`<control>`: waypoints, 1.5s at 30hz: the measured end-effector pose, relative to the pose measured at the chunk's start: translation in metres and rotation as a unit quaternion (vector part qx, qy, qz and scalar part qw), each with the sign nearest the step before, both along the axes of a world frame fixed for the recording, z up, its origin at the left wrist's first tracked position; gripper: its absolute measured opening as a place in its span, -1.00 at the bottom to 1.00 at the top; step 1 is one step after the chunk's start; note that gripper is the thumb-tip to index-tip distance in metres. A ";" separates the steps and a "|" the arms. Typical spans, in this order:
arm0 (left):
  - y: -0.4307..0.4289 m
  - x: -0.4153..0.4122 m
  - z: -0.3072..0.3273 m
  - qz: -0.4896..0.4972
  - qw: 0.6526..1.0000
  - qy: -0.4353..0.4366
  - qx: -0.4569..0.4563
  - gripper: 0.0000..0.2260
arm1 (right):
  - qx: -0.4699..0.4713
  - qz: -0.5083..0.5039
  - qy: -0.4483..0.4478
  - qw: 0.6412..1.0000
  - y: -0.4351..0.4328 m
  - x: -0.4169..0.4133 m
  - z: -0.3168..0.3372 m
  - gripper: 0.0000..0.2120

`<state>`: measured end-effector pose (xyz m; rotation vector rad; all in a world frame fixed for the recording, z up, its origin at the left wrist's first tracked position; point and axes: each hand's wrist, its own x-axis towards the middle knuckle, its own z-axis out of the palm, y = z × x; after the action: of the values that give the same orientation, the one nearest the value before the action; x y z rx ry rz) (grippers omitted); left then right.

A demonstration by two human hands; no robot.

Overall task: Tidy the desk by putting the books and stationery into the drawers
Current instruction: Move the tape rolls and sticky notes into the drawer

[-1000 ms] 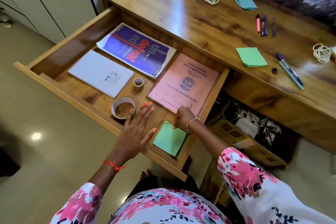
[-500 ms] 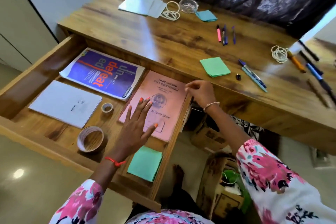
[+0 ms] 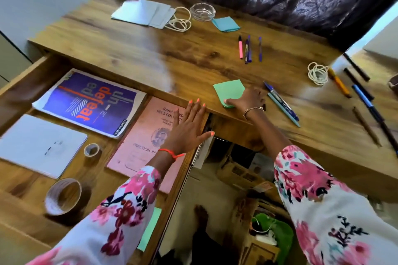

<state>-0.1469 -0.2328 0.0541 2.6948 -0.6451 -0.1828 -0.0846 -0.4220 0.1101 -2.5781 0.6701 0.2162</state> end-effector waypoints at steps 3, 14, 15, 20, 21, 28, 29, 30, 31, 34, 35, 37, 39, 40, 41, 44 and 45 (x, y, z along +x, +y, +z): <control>-0.004 0.009 -0.002 -0.001 1.000 -0.001 0.005 -0.16 | -0.004 0.007 0.015 1.000 -0.002 0.005 0.000 -0.11; 0.022 -0.001 0.005 0.030 0.999 0.011 -0.021 -0.18 | 0.182 -0.060 -0.068 0.979 0.005 0.011 0.011 -0.60; 0.032 -0.007 0.007 0.041 0.999 0.011 -0.023 -0.19 | 0.214 -0.068 -0.069 0.972 0.013 0.009 0.014 -0.59; 0.102 -0.050 0.009 0.102 0.994 -0.020 -0.041 -0.12 | 0.414 -0.039 -0.083 0.906 0.073 -0.004 0.019 -0.59; 0.117 -0.060 0.008 0.116 0.992 -0.027 -0.042 -0.11 | 0.456 -0.023 -0.072 0.887 0.087 -0.011 0.019 -0.60; 0.232 -0.132 0.002 0.190 0.982 -0.017 -0.005 -0.14 | 0.493 0.113 0.057 0.861 0.199 -0.084 -0.008 -0.64; 0.245 -0.140 0.002 0.196 0.980 -0.013 -0.002 -0.16 | 0.477 0.119 0.067 0.868 0.210 -0.092 -0.017 -0.66; 0.258 -0.149 0.002 0.200 0.980 -0.010 -0.004 -0.18 | 0.454 0.124 0.073 0.879 0.220 -0.100 -0.025 -0.65; 0.268 -0.156 0.000 0.200 0.980 -0.009 -0.007 -0.18 | 0.429 0.132 0.077 0.890 0.226 -0.106 -0.033 -0.64; 0.293 -0.173 -0.005 0.193 0.981 -0.008 0.003 -0.16 | 0.367 0.158 0.088 0.913 0.242 -0.123 -0.056 -0.62; 0.299 -0.177 -0.009 0.193 0.981 -0.008 0.006 -0.16 | 0.346 0.162 0.090 0.920 0.244 -0.128 -0.064 -0.63; 0.305 -0.184 -0.013 0.193 0.981 -0.005 0.002 -0.19 | 0.304 0.172 0.093 0.932 0.246 -0.135 -0.076 -0.63; 0.308 -0.187 -0.016 0.189 0.982 -0.006 0.000 -0.24 | 0.278 0.170 0.097 0.940 0.248 -0.140 -0.084 -0.63; 0.308 -0.188 -0.017 0.185 0.983 -0.010 0.001 -0.26 | 0.271 0.170 0.100 0.942 0.250 -0.142 -0.087 -0.63; 0.307 -0.189 -0.019 0.183 0.983 -0.017 0.003 -0.28 | 0.262 0.174 0.103 0.944 0.251 -0.144 -0.089 -0.63; 0.306 -0.188 -0.024 0.184 0.982 -0.039 0.019 -0.31 | 0.235 0.188 0.104 0.948 0.256 -0.148 -0.094 -0.64; 0.305 -0.188 -0.026 0.186 0.981 -0.047 0.024 -0.32 | 0.231 0.190 0.105 0.949 0.258 -0.149 -0.095 -0.63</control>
<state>-0.3350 0.0724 0.0284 2.8226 -0.1541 0.0264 -0.2341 -0.1641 0.0153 -2.2160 0.1502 0.6923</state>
